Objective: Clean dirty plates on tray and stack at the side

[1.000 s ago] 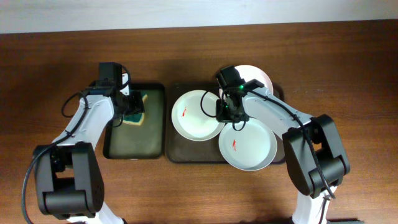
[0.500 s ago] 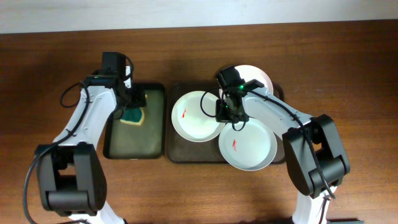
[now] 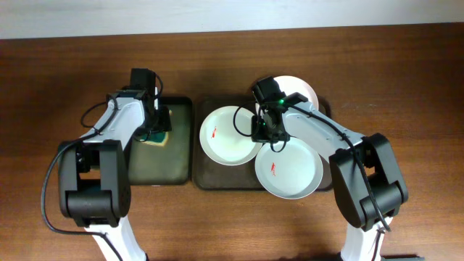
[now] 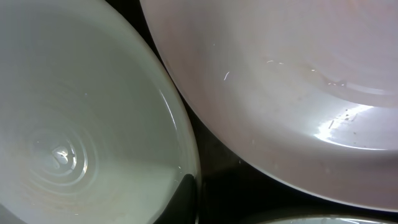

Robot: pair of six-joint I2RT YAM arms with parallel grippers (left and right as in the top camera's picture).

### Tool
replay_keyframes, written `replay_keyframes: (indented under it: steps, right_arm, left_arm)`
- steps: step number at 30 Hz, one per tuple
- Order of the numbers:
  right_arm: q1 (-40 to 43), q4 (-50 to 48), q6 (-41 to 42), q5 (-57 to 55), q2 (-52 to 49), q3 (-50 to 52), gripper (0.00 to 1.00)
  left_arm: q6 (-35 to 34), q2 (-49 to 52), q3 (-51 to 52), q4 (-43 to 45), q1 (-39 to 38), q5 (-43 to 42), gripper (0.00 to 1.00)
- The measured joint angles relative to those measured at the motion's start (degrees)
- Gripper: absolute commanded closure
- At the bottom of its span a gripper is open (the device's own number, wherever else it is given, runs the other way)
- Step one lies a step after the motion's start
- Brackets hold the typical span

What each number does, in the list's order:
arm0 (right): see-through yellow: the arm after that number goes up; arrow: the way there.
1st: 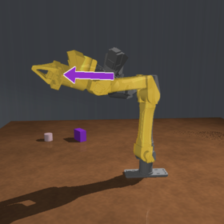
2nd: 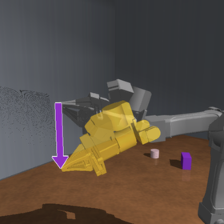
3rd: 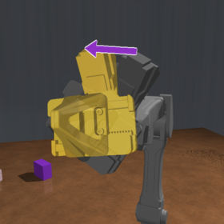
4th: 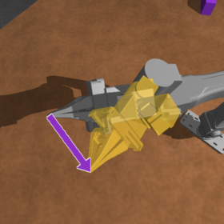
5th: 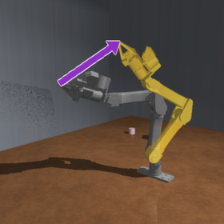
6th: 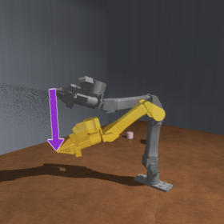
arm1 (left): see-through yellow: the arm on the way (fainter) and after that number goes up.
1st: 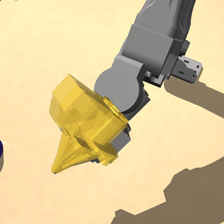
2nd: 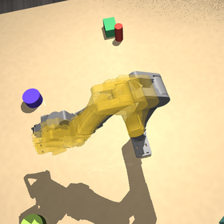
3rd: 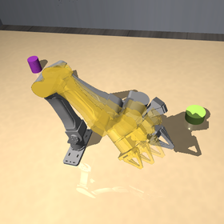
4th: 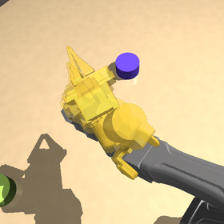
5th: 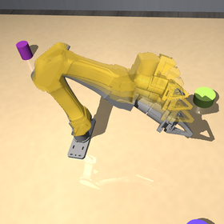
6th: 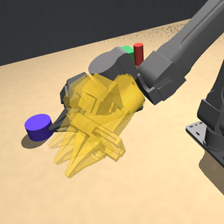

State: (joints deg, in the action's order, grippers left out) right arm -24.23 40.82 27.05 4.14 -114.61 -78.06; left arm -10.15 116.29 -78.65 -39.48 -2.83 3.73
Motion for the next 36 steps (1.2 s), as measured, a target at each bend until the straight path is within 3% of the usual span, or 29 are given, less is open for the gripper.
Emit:
replay_keyframes:
  steps: [1,2,11,19,27,36]
  right_arm:
    - [0.02,0.02,-0.04,0.0,0.0,0.0,0.96]
    - [0.0,0.0,-0.07,0.0,0.0,0.0,0.96]
    - [0.02,0.37,-0.02,0.0,0.0,0.0,0.96]
    - [0.0,0.57,-0.02,0.04,0.0,0.0,0.96]
    - [0.0,1.18,-0.07,0.37,0.0,0.0,0.96]
    - [0.0,1.09,-0.04,0.39,0.0,0.0,0.96]
  left_arm:
    - [-0.13,0.11,0.0,0.2,0.0,0.09,0.99]
    - [-0.02,0.13,0.0,0.33,0.0,0.2,1.0]
    - [0.0,-3.23,-1.73,-5.84,0.0,-0.68,1.0]
    - [0.0,-26.6,-2.16,-6.21,-3.45,-1.27,1.0]
    - [0.0,-31.28,-2.21,-5.33,-12.7,21.49,1.0]
    - [-0.24,-30.05,-2.21,-4.96,-12.48,23.67,1.0]
